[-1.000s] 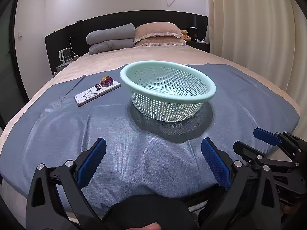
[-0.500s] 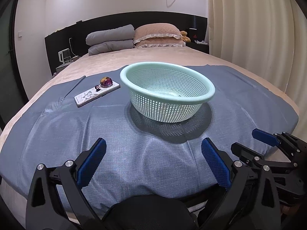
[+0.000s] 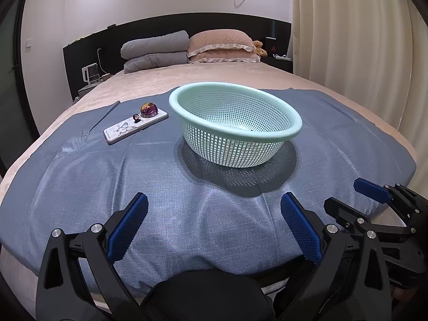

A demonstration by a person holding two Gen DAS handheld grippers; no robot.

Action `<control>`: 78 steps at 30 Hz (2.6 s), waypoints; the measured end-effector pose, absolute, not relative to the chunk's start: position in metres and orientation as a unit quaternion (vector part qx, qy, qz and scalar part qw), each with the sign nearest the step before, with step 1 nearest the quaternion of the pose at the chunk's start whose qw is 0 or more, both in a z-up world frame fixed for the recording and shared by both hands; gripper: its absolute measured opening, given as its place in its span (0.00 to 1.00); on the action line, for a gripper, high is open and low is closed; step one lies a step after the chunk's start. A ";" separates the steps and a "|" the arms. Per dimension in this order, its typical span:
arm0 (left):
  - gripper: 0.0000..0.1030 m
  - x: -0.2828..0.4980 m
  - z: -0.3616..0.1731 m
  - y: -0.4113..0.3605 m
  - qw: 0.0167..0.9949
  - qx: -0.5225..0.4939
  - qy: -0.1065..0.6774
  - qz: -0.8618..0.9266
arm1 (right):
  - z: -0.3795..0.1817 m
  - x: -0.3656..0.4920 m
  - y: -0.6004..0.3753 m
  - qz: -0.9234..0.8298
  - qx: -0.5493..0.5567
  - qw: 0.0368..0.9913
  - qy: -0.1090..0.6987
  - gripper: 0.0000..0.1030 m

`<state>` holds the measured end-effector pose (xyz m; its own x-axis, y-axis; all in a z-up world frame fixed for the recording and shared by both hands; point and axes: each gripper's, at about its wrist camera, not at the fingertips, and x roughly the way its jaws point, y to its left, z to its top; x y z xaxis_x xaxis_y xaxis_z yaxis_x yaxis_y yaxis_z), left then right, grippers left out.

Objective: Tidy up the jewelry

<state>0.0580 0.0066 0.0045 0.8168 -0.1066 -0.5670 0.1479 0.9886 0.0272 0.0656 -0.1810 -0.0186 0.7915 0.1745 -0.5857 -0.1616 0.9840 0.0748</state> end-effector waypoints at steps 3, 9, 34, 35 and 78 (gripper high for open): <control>0.94 0.056 0.005 0.005 0.954 0.040 0.292 -0.063 | -0.019 0.066 -0.181 0.089 0.010 0.946 0.310 0.62; 0.94 0.056 0.006 0.006 0.954 0.037 0.291 -0.062 | -0.018 0.065 -0.181 0.088 0.008 0.947 0.309 0.65; 0.94 0.058 0.004 0.007 0.952 0.036 0.301 -0.041 | -0.021 0.068 -0.187 0.064 0.029 0.945 0.320 0.85; 0.94 0.057 0.004 0.007 0.953 0.035 0.299 -0.043 | -0.022 0.069 -0.189 0.065 0.037 0.943 0.324 0.85; 0.94 0.055 0.004 0.008 0.954 0.029 0.295 -0.052 | -0.024 0.068 -0.186 0.060 0.039 0.941 0.329 0.85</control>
<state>0.0555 0.0084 0.0039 0.8207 -0.0825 -0.5654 0.1172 0.9928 0.0253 0.0679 -0.1863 -0.0239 0.7757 0.1397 -0.6155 -0.0880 0.9896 0.1138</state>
